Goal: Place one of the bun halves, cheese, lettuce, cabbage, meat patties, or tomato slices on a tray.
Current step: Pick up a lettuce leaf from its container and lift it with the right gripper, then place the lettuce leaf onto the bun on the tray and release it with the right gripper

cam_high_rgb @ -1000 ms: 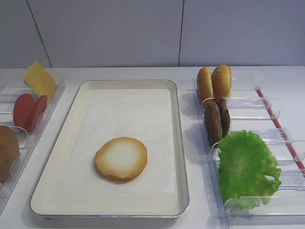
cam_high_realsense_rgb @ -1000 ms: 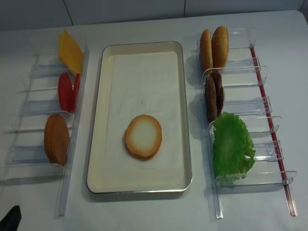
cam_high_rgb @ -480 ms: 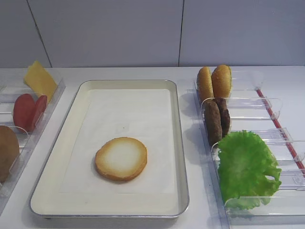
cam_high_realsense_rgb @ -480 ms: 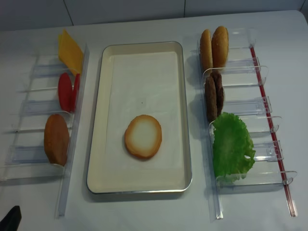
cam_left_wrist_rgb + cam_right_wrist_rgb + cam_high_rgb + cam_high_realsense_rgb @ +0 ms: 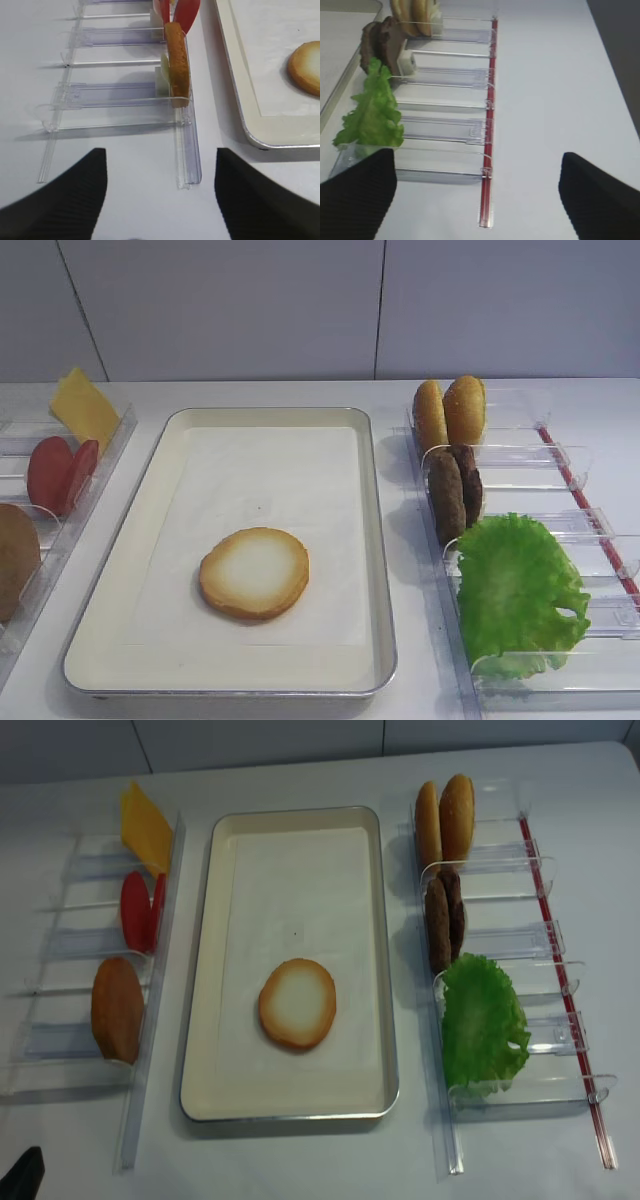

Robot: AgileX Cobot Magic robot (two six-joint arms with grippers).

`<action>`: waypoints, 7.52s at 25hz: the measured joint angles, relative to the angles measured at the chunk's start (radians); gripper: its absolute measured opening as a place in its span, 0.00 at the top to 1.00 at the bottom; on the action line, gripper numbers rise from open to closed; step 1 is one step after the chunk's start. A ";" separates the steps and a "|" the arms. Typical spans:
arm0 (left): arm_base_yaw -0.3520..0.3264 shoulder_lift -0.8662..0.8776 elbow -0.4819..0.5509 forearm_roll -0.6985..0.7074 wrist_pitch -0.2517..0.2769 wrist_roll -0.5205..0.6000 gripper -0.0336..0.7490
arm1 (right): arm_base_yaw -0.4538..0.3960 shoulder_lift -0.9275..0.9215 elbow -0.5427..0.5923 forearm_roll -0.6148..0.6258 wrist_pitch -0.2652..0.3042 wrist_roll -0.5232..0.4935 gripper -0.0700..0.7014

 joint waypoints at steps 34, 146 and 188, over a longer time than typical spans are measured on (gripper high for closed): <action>0.000 -0.030 0.000 0.000 0.001 0.000 0.41 | 0.000 0.851 -0.072 0.772 -0.156 -0.509 0.10; 0.000 -0.038 0.000 0.000 0.002 0.000 0.41 | 0.619 1.617 -0.623 0.918 -0.494 -0.392 0.85; 0.000 -0.038 0.000 0.000 0.002 0.000 0.41 | 0.625 1.758 -0.639 0.438 -0.590 0.053 0.85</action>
